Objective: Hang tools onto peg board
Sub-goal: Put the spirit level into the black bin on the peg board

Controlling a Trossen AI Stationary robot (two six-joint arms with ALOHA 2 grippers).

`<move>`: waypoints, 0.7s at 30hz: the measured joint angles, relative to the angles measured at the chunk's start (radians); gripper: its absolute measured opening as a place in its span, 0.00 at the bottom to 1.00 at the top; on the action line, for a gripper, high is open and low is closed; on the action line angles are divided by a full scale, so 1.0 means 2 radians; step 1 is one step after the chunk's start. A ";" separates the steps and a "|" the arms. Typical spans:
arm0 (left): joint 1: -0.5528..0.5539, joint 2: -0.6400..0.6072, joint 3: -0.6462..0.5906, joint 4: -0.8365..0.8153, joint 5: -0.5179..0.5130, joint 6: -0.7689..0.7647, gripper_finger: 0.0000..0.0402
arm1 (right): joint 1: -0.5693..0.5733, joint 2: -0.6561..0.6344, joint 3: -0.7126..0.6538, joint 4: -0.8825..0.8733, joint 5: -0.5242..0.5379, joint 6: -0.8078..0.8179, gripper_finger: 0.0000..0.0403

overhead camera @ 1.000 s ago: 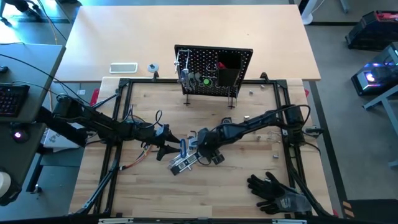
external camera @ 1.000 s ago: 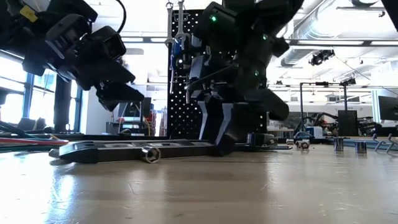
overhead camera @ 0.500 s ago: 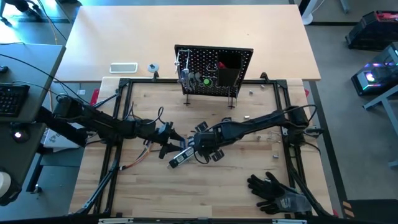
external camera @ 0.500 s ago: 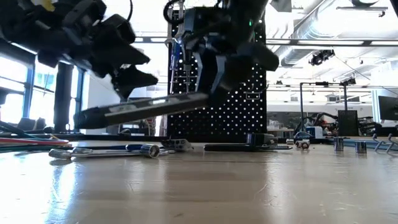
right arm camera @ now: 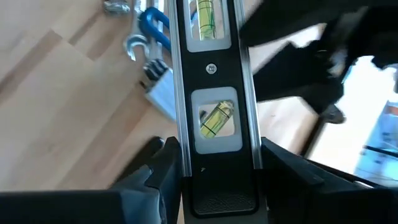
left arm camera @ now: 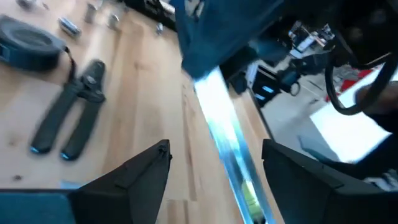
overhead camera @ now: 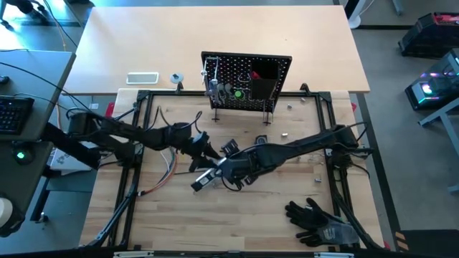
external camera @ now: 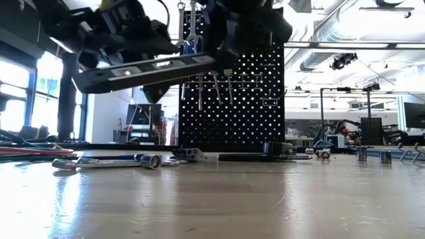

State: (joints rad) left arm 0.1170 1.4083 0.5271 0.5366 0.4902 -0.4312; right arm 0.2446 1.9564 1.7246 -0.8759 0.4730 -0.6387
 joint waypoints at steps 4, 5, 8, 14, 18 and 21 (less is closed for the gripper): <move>0.001 0.030 0.029 -0.015 0.040 -0.009 0.62 | 0.003 0.000 0.008 -0.001 0.024 -0.016 0.41; 0.000 0.037 0.038 -0.015 0.046 -0.011 0.62 | 0.003 0.000 0.008 0.000 0.028 -0.019 0.41; -0.001 0.057 0.059 -0.024 0.063 -0.011 0.62 | 0.004 0.000 0.008 0.000 0.045 -0.024 0.41; -0.006 0.074 0.086 -0.054 0.057 0.012 0.49 | 0.003 0.000 0.008 -0.017 0.070 -0.009 0.41; -0.006 0.074 0.090 -0.080 0.034 0.040 0.27 | 0.004 0.000 0.008 -0.045 0.081 0.022 0.41; -0.005 0.074 0.090 -0.089 0.014 0.053 0.11 | 0.004 -0.001 0.009 -0.052 0.083 0.044 0.41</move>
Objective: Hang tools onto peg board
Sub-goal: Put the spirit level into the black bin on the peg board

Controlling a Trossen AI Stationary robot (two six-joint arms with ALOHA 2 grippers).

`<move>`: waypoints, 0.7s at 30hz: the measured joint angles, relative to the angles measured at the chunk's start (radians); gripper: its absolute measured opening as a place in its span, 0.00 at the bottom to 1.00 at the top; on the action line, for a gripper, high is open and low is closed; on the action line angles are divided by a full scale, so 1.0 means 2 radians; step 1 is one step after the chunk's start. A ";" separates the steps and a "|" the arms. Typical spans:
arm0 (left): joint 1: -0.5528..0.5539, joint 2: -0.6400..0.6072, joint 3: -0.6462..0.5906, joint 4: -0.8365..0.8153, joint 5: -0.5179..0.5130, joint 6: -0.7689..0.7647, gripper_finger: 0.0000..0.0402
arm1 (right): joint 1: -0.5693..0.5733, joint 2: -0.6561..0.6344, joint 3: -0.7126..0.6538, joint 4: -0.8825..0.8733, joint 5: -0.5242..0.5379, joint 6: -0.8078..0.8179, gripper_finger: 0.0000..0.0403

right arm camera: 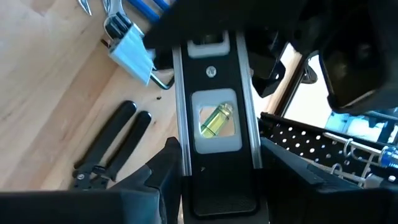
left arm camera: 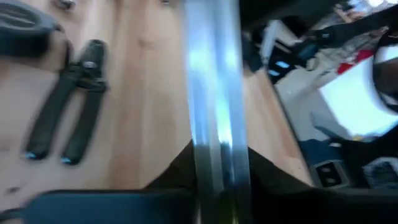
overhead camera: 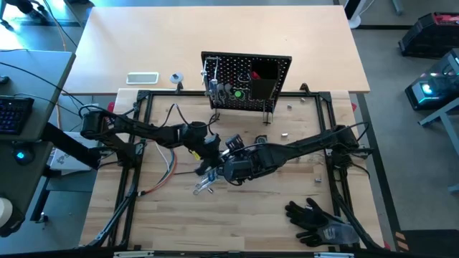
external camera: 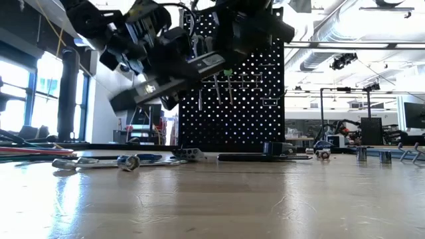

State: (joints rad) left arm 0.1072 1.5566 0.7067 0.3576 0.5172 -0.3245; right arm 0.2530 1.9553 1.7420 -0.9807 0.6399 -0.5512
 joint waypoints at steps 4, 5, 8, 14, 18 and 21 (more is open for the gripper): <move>0.000 0.000 -0.001 0.007 -0.006 0.012 0.10 | 0.001 -0.001 0.000 -0.009 0.005 0.031 0.41; 0.000 0.000 -0.001 0.008 -0.009 0.013 0.10 | 0.000 -0.001 0.000 -0.011 0.008 0.040 0.41; -0.002 0.000 -0.001 0.013 -0.014 0.038 0.10 | 0.000 -0.002 0.000 -0.022 0.021 0.078 0.56; -0.016 -0.002 0.001 0.032 -0.025 0.081 0.10 | 0.000 -0.036 -0.001 -0.059 0.020 0.168 0.75; -0.022 -0.002 0.001 0.046 -0.048 0.104 0.10 | 0.010 -0.071 -0.003 -0.067 0.005 0.213 0.76; -0.026 -0.003 0.001 0.064 -0.066 0.121 0.10 | 0.022 -0.100 -0.003 -0.060 -0.002 0.231 0.76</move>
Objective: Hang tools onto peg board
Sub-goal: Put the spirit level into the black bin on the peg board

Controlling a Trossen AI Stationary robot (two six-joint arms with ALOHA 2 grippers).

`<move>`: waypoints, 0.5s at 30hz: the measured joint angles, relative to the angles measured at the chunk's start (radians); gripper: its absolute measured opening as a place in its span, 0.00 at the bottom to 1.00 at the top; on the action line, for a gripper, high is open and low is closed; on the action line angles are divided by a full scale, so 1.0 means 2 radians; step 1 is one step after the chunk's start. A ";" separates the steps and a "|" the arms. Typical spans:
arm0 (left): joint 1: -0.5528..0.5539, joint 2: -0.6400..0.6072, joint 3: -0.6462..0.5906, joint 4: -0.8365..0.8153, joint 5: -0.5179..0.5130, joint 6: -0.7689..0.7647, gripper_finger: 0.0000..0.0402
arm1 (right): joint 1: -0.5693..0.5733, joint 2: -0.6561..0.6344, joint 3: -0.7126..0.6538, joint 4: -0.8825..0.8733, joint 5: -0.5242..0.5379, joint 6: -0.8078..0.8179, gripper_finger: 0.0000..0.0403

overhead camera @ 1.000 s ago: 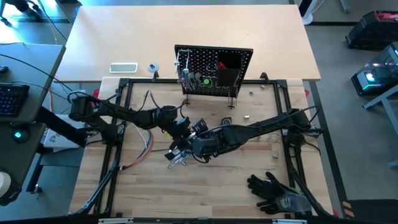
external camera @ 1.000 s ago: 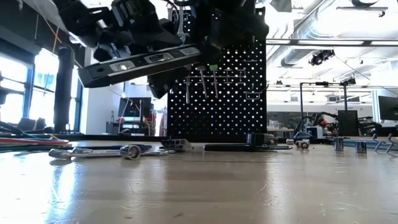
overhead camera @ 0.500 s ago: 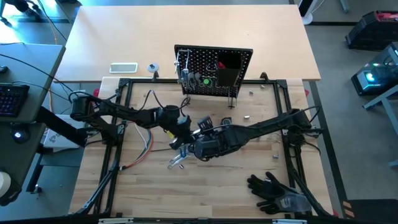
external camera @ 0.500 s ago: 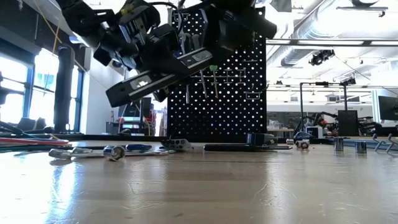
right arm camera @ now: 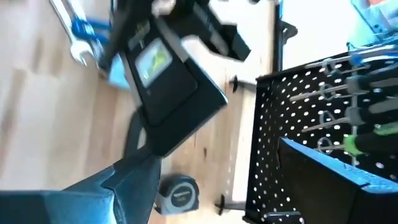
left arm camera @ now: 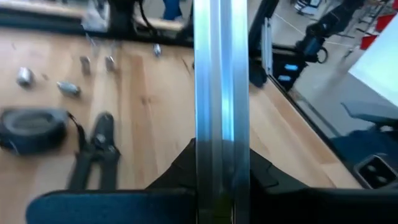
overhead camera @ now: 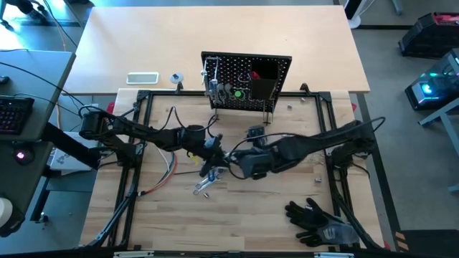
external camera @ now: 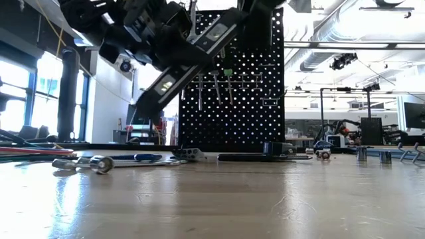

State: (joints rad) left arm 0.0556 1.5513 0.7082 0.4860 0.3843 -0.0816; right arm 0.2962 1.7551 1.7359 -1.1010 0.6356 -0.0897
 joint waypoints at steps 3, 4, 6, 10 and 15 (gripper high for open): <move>0.000 0.000 0.000 0.035 -0.009 0.009 0.10 | 0.009 -0.028 0.000 0.014 -0.001 0.010 0.76; 0.000 0.000 0.000 0.048 -0.012 0.013 0.10 | 0.011 -0.037 0.000 0.021 -0.002 0.014 0.76; 0.000 0.001 0.000 0.077 -0.020 0.022 0.10 | 0.014 -0.056 0.000 0.034 -0.012 0.018 0.76; 0.000 0.001 0.000 0.143 -0.039 0.042 0.10 | 0.016 -0.085 0.000 0.085 -0.047 0.012 0.77; 0.000 0.001 0.008 0.214 -0.039 0.061 0.10 | 0.014 -0.093 0.000 0.141 -0.078 -0.015 0.77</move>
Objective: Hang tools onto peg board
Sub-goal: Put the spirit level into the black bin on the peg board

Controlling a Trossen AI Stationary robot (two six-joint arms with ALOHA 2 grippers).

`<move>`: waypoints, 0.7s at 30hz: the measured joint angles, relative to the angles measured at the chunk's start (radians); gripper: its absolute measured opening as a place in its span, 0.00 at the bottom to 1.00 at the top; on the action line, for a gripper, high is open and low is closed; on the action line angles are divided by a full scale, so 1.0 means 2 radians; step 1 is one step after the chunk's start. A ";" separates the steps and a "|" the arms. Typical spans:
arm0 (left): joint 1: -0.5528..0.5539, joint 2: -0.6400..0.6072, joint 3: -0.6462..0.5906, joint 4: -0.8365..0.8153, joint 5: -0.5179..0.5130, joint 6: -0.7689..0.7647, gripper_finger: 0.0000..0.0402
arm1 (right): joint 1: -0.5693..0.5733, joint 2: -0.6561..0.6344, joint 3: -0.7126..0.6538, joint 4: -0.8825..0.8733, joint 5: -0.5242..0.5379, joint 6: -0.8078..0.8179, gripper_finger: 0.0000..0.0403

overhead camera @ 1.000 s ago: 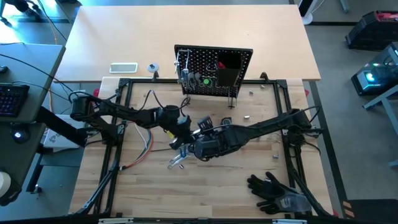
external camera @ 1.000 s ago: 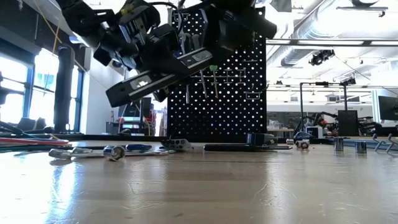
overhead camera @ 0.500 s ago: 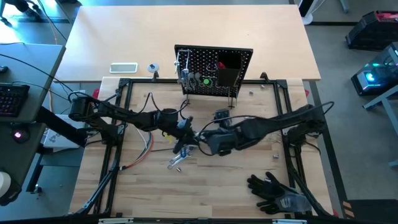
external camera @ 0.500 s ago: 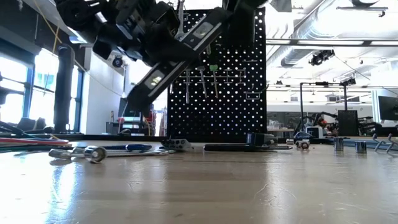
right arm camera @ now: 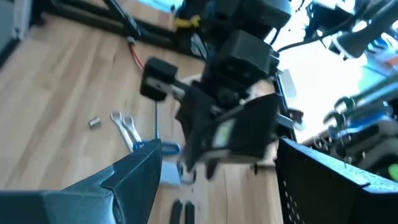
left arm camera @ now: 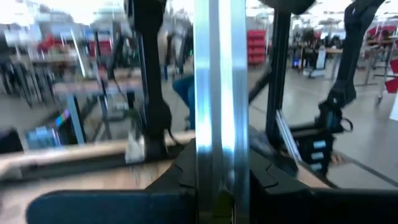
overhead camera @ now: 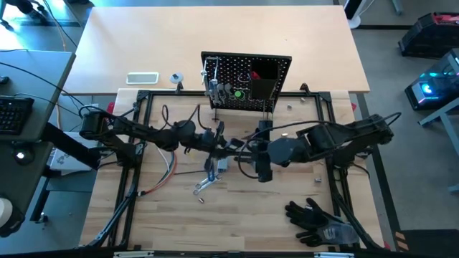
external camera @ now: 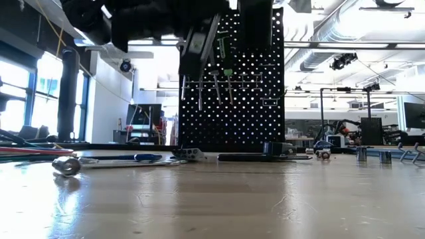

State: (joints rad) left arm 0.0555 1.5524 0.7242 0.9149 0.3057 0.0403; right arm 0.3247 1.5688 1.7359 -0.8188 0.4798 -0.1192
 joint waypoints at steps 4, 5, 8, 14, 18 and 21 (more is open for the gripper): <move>-0.004 0.000 0.024 0.014 0.000 0.026 0.10 | -0.012 0.002 0.000 0.045 -0.003 -0.020 0.77; -0.007 0.000 0.031 0.014 0.000 0.035 0.10 | -0.016 0.003 0.000 0.054 -0.005 -0.025 0.77; -0.015 0.000 0.050 0.014 -0.004 0.065 0.10 | -0.026 0.005 0.000 0.097 -0.022 -0.038 0.77; -0.027 0.000 0.073 0.014 -0.026 0.119 0.10 | -0.032 0.011 0.000 0.139 -0.036 -0.061 0.70; -0.028 0.000 0.074 0.019 -0.036 0.130 0.10 | -0.032 0.011 0.000 0.142 -0.036 -0.064 0.54; -0.026 0.000 0.075 0.032 -0.039 0.131 0.10 | -0.031 0.011 0.000 0.142 -0.037 -0.076 0.39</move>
State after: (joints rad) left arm 0.0028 1.5528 0.8733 0.9790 0.2287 0.3029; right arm 0.2619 1.5913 1.7363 -0.5348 0.4061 -0.2718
